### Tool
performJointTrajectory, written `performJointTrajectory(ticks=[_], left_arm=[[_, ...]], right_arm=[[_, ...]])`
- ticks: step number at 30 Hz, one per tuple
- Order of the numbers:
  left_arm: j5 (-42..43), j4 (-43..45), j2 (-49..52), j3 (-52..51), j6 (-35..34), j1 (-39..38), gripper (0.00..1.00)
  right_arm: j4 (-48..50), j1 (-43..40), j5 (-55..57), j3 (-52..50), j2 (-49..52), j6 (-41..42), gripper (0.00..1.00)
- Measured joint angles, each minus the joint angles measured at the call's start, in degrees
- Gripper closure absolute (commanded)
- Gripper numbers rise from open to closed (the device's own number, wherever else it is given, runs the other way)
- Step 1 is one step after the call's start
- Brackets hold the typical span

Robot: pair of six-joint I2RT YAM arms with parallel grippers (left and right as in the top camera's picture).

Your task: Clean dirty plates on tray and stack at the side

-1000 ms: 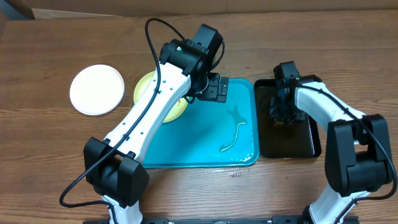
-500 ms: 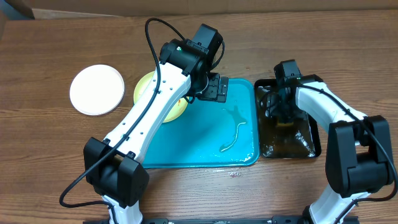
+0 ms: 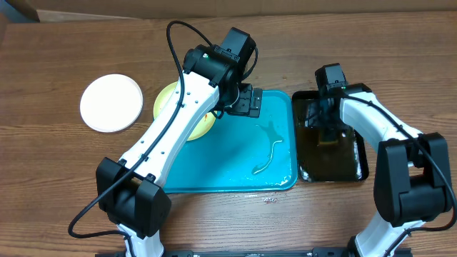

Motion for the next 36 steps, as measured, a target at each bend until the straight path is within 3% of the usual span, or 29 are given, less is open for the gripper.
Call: performJointTrajectory(ticks=[2, 5, 7, 8, 9, 10, 11, 12, 13, 18, 20, 22, 23, 28, 30, 33, 34, 35, 36], left_arm=[[0.0, 0.0, 0.0, 0.0, 0.0, 0.0, 0.0], [0.0, 0.0, 0.0, 0.0, 0.0, 0.0, 0.0], [-0.1, 0.0, 0.0, 0.0, 0.0, 0.0, 0.0], [-0.2, 0.0, 0.0, 0.0, 0.0, 0.0, 0.0], [-0.2, 0.0, 0.0, 0.0, 0.0, 0.0, 0.0], [-0.2, 0.0, 0.0, 0.0, 0.0, 0.0, 0.0], [-0.2, 0.0, 0.0, 0.0, 0.0, 0.0, 0.0], [-0.2, 0.0, 0.0, 0.0, 0.0, 0.0, 0.0], [-0.2, 0.0, 0.0, 0.0, 0.0, 0.0, 0.0], [-0.2, 0.0, 0.0, 0.0, 0.0, 0.0, 0.0], [-0.2, 0.0, 0.0, 0.0, 0.0, 0.0, 0.0], [-0.2, 0.0, 0.0, 0.0, 0.0, 0.0, 0.0], [-0.2, -0.1, 0.0, 0.0, 0.0, 0.0, 0.0], [-0.2, -0.1, 0.0, 0.0, 0.0, 0.0, 0.0], [-0.2, -0.1, 0.0, 0.0, 0.0, 0.0, 0.0], [-0.2, -0.1, 0.0, 0.0, 0.0, 0.0, 0.0], [-0.2, -0.1, 0.0, 0.0, 0.0, 0.0, 0.0], [-0.2, -0.1, 0.0, 0.0, 0.0, 0.0, 0.0], [-0.2, -0.1, 0.0, 0.0, 0.0, 0.0, 0.0]], right_arm=[[0.5, 0.0, -0.1, -0.7, 0.0, -0.1, 0.65], [0.6, 0.0, -0.1, -1.1, 0.0, 0.3, 0.72], [0.7, 0.0, -0.1, -1.1, 0.0, -0.1, 0.9], [0.8, 0.0, -0.1, -1.1, 0.0, 0.1, 0.92], [0.9, 0.0, -0.1, -1.1, 0.0, 0.1, 0.84], [1.0, 0.0, -0.1, -1.1, 0.0, 0.5, 0.48], [1.4, 0.0, -0.1, -1.2, 0.0, 0.7, 0.2], [1.6, 0.0, 0.0, -1.2, 0.0, 0.4, 0.13], [1.8, 0.0, 0.3, -1.2, 0.0, 0.4, 0.12], [3.8, 0.0, 2.1, -1.1, 0.0, 0.2, 0.12], [5.4, 0.0, 2.7, -1.1, 0.0, 0.1, 0.27], [6.3, 0.0, 3.0, -1.1, 0.0, 0.0, 0.49], [6.8, 0.0, 3.1, -1.1, 0.0, 0.4, 0.67], [6.7, 0.0, 3.4, -1.1, 0.0, 0.3, 0.73], [6.4, 0.0, 3.5, -1.1, 0.0, 0.0, 0.96], [6.3, 0.0, 3.3, -1.1, 0.0, 0.3, 0.96], [6.2, 0.0, 2.7, -1.1, 0.0, 0.3, 0.8], [5.8, 0.0, 2.1, -1.0, 0.0, 0.6, 0.37], [4.8, 0.0, 1.3, -0.6, 0.0, 0.6, 0.2]])
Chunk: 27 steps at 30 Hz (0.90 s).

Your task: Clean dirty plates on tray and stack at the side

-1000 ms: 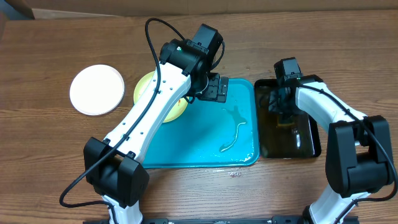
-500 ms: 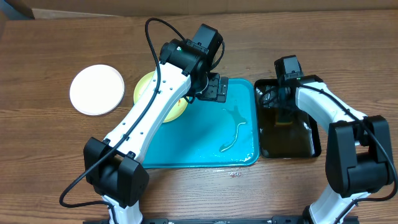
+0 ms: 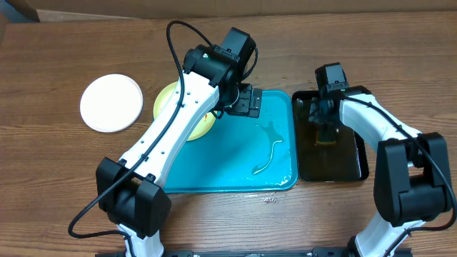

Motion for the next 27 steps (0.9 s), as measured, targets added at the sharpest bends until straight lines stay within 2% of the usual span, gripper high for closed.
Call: performJointTrajectory(ticks=[11, 19, 21, 22, 27], left_arm=[[0.0, 0.0, 0.0, 0.0, 0.0, 0.0, 0.0], [-1.3, 0.4, 0.0, 0.0, 0.0, 0.1, 0.0], [-3.1, 0.4, 0.0, 0.0, -0.7, 0.3, 0.0], [-4.1, 0.3, 0.0, 0.0, -1.6, 0.6, 0.0], [-6.9, -0.3, 0.0, 0.0, -5.1, 6.4, 0.0]], right_arm=[[-14.2, -2.0, -2.7, 12.5, 0.0, -0.3, 0.17], [-16.9, -5.7, -9.3, 13.4, 0.0, -0.3, 0.16], [-17.5, -6.0, -10.8, 13.4, 0.0, -0.2, 0.08], [-17.7, -6.0, -11.4, 13.4, 0.0, 0.0, 0.0], [-18.0, -5.9, -13.1, 13.4, 0.0, -0.2, 0.0]])
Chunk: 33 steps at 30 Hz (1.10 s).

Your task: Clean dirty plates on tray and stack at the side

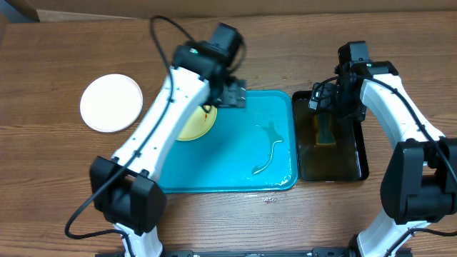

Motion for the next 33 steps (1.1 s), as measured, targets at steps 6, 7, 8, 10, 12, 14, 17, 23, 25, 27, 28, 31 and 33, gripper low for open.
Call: performJointTrajectory(ticks=[6, 7, 8, 10, 12, 14, 17, 23, 25, 27, 28, 31, 33], left_arm=[[-1.5, -0.9, 0.0, 0.0, -1.7, 11.7, 0.25], [-1.7, -1.0, 0.0, 0.0, -1.5, 13.5, 0.28], [-2.0, -1.0, 0.0, 0.0, -1.2, 15.1, 0.28], [-2.3, -1.0, 0.0, 0.0, -0.9, 17.7, 0.28], [-2.3, -1.1, 0.0, 0.0, -0.9, 19.8, 0.28], [-2.3, -1.3, 0.0, 0.0, -0.9, 21.5, 0.37], [-2.5, -1.4, 0.2, 0.0, -0.9, 23.0, 0.52], [-2.5, -1.3, 3.8, -0.8, -0.4, 22.6, 0.46], [-2.5, -0.7, 6.0, -1.5, 0.0, 22.2, 0.47], [-2.5, -0.1, 8.1, -1.8, 0.5, 22.1, 0.48], [-2.5, 0.1, 9.1, -2.0, 0.6, 22.1, 0.5], [-2.2, 0.3, 11.8, -2.1, 1.8, 22.0, 0.56], [-1.1, 0.4, 13.0, -2.2, 3.7, 22.0, 0.55]], right_arm=[[0.0, 0.0, -0.5, 0.0, 0.0, 0.0, 0.0], [0.0, 0.0, -0.6, 0.0, 0.0, 0.0, 0.0], [0.0, 0.0, -0.6, 0.0, 0.0, 0.0, 0.0], [0.0, 0.0, -0.6, 0.0, 0.0, 0.0, 0.0], [0.0, 0.0, -0.5, 0.0, 0.0, 0.0, 0.0], [0.0, 0.0, -0.6, 0.0, 0.0, 0.0, 0.0], [0.0, 0.0, -0.6, 0.0, 0.0, 0.0, 0.0], [0.0, 0.0, -0.6, 0.0, 0.0, 0.0, 0.0], [0.0, 0.0, -0.5, 0.0, 0.0, 0.0, 0.0], [0.0, 0.0, -0.6, 0.0, 0.0, 0.0, 0.0], [0.0, 0.0, -0.5, 0.0, 0.0, 0.0, 0.0], [0.0, 0.0, -0.6, 0.0, 0.0, 0.0, 0.0], [0.0, 0.0, -0.6, 0.0, 0.0, 0.0, 0.0]])
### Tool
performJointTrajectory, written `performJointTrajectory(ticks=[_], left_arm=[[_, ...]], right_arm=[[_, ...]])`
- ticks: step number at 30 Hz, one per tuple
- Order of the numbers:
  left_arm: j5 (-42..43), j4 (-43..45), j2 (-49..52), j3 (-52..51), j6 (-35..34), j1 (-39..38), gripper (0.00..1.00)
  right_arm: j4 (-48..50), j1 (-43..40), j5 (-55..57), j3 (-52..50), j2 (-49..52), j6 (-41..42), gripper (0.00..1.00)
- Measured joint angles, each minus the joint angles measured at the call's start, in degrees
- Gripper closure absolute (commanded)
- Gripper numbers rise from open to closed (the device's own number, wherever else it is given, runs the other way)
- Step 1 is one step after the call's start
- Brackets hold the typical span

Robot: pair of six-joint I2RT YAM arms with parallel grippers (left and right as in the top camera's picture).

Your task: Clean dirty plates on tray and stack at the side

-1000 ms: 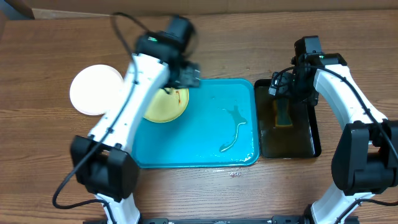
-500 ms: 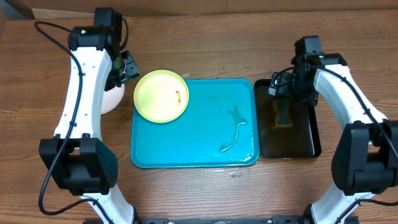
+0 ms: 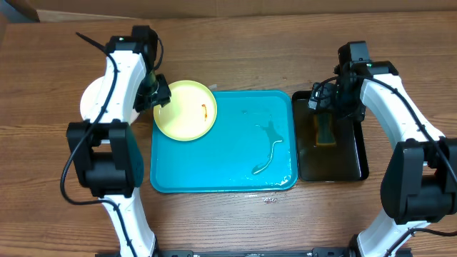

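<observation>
A yellow plate (image 3: 186, 111) with an orange-red smear lies on the far left corner of the teal tray (image 3: 228, 175), overhanging its edge. My left gripper (image 3: 161, 94) sits at the plate's left rim; its jaws are too dark to read from above. A white plate (image 3: 91, 107) rests on the table to the left, largely hidden behind the left arm. My right gripper (image 3: 323, 98) hangs open over the far end of the black tray (image 3: 350, 168), apart from the sponge (image 3: 325, 132) lying in it.
Wet streaks and a greenish smear (image 3: 268, 153) mark the teal tray's right half. The black tray stands close against the teal tray's right side. A few crumbs (image 3: 269, 200) lie in front of the teal tray.
My left arm has swung from the tray's far edge, right of the yellow plate, to the plate's left rim, uncovering the plate. The right arm and sponge have not moved.
At first my left gripper stood at the teal tray's far edge with its arm across the yellow plate, while my right gripper was down on the sponge. Then the right gripper was raised, the sponge left lying. Now the left gripper is at the plate's left rim.
</observation>
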Motion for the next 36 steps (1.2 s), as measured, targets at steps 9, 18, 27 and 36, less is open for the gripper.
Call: performJointTrajectory(ticks=[9, 18, 27, 36], left_arm=[[4.3, 0.4, 4.5, 0.0, 6.4, -0.1, 0.55], [2.7, 1.8, 5.4, -0.2, 8.1, -0.1, 0.46], [2.3, 2.1, 5.4, -0.2, 9.4, 0.3, 0.61], [2.3, -3.3, 5.4, 2.9, 10.3, 0.6, 0.55]], right_arm=[[0.0, 0.0, 0.0, 0.0, 0.0, 0.0, 0.0], [0.0, 0.0, 0.0, 0.0, 0.0, 0.0, 0.0], [0.0, 0.0, 0.0, 0.0, 0.0, 0.0, 0.0], [0.0, 0.0, 0.0, 0.0, 0.0, 0.0, 0.0]])
